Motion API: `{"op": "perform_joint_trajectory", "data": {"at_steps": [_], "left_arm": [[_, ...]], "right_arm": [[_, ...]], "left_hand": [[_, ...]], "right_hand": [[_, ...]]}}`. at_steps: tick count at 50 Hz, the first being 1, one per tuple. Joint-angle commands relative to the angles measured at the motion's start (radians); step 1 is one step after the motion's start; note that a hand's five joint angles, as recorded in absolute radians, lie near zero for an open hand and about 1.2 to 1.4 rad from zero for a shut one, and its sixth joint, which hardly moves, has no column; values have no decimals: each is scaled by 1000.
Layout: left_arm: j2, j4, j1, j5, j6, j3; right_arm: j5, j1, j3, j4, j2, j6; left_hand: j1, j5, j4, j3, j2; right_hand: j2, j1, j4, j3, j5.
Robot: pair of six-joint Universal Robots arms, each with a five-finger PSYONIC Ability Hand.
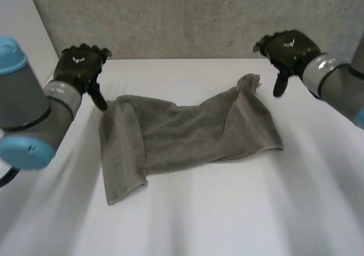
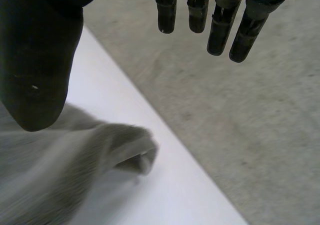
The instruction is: Fold the towel.
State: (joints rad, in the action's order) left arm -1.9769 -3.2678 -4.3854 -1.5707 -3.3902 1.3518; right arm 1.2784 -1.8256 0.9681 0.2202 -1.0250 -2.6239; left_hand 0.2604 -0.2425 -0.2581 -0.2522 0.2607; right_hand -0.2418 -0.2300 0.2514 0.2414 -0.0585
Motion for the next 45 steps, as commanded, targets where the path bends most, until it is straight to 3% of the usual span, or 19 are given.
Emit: {"op": "perform_joint_trajectory", "data": {"at_steps": [1, 9, 16, 27, 36, 45], "left_arm": [[208, -1, 17, 5, 2, 282], [291, -46, 73, 3, 0, 514], [207, -246, 119, -8, -5, 616], [57, -302, 147, -9, -11, 580], [23, -302, 175, -9, -9, 566], [27, -300, 210, -11, -9, 566]], "right_arm": [[-31, 12, 325, -38, -158, 97], [-31, 29, 643, -200, -279, 145], [-37, 51, 823, -412, -277, 147], [-28, 55, 837, -575, -127, 194], [-19, 54, 804, -596, -64, 209], [-14, 54, 787, -691, -26, 208]], "left_hand": [[-26, 183, 24, 18, -27], [-41, 198, 39, 33, -41], [-53, 209, 50, 44, -53], [-56, 212, 53, 47, -56], [-56, 212, 53, 47, -56], [-56, 212, 53, 47, -56]], "right_hand": [[67, 55, -77, -67, 58], [67, 55, -77, -67, 58], [-10, -22, 1, 11, -19], [-181, -193, 171, 181, -190], [-193, -204, 183, 193, -201], [-374, -386, 365, 375, -383]]}}
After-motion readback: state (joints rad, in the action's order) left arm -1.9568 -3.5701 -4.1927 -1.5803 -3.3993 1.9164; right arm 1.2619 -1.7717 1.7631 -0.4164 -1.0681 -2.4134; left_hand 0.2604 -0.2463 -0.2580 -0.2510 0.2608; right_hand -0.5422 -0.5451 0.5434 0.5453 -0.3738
